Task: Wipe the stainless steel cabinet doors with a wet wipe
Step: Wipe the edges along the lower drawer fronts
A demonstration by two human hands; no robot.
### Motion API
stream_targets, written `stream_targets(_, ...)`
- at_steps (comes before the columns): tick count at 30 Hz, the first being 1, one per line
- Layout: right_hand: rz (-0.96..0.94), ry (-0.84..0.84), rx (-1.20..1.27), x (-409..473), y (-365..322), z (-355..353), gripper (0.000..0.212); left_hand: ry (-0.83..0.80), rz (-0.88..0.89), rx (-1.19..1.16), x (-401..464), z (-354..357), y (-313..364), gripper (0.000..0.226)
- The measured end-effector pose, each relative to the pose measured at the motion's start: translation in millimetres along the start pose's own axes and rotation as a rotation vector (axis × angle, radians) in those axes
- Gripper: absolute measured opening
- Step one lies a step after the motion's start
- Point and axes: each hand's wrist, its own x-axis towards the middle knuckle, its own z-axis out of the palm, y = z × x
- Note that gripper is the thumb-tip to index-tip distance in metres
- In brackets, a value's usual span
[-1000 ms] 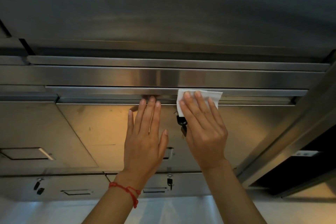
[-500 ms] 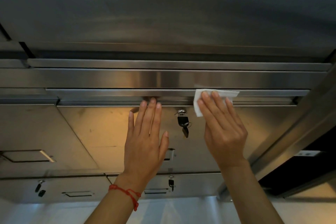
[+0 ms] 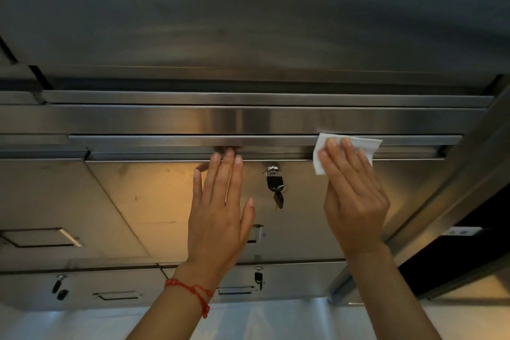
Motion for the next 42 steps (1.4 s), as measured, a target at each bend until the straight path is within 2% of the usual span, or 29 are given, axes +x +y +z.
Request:
stream_targets(4,-0.061,-0.022,0.067,4,-15,6,0.026,0.013,0.015,-0.001,0,-1,0,0.057)
stream_targets(7,-0.099,-0.04,0.061,5,-9,3,0.029,0.012,0.02,-0.001,0,-2,-1,0.057)
stream_targets(13,0.021,-0.005,0.027,-1,-2,-1,0.039,-0.005,0.026,0.001,0,-3,-2,0.055)
stream_targets(19,-0.066,-0.046,0.066,2,-5,1,0.036,0.001,0.014,0.002,0,-1,-1,0.055)
stream_targets(25,0.019,-0.01,0.035,-2,-2,-1,0.037,0.003,0.017,0.0,0,-1,0,0.055)
stream_targets(30,-0.07,-0.056,0.033,0,8,-6,0.034,0.014,0.012,0.001,0,0,0,0.058)
stream_targets(36,-0.017,-0.03,0.013,0,11,-9,0.033,0.009,0.004,-0.004,1,-1,1,0.055)
stream_targets(42,-0.119,-0.069,0.014,3,23,-13,0.031,0.017,0.001,0.011,0,0,1,0.058)
